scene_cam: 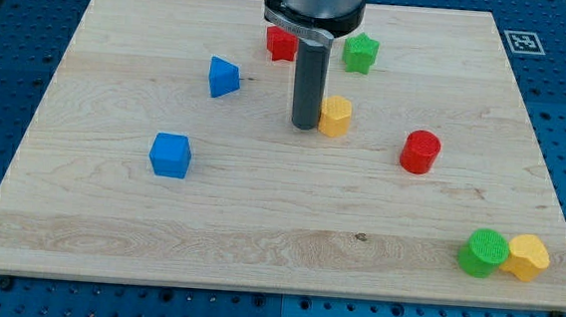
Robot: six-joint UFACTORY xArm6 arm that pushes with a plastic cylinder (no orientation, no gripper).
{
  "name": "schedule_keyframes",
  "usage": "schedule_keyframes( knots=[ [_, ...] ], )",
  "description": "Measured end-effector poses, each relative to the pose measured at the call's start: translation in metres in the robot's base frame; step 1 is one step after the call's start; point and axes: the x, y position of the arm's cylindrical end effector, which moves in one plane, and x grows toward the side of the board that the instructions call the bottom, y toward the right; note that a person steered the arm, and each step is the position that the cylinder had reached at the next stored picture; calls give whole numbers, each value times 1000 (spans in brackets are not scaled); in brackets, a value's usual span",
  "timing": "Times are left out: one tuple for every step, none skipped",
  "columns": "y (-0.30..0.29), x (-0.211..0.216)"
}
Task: Push the yellow hexagon to the top left of the green circle
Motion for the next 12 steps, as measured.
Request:
schedule_keyframes(
  knots=[
    [0,-17],
    [0,-49],
    [0,-57],
    [7,-41],
    [18,-22],
    [31,-9],
    [44,-3],
    [54,2],
    [64,12],
    [73,24],
    [79,43],
    [85,66]
  ],
)
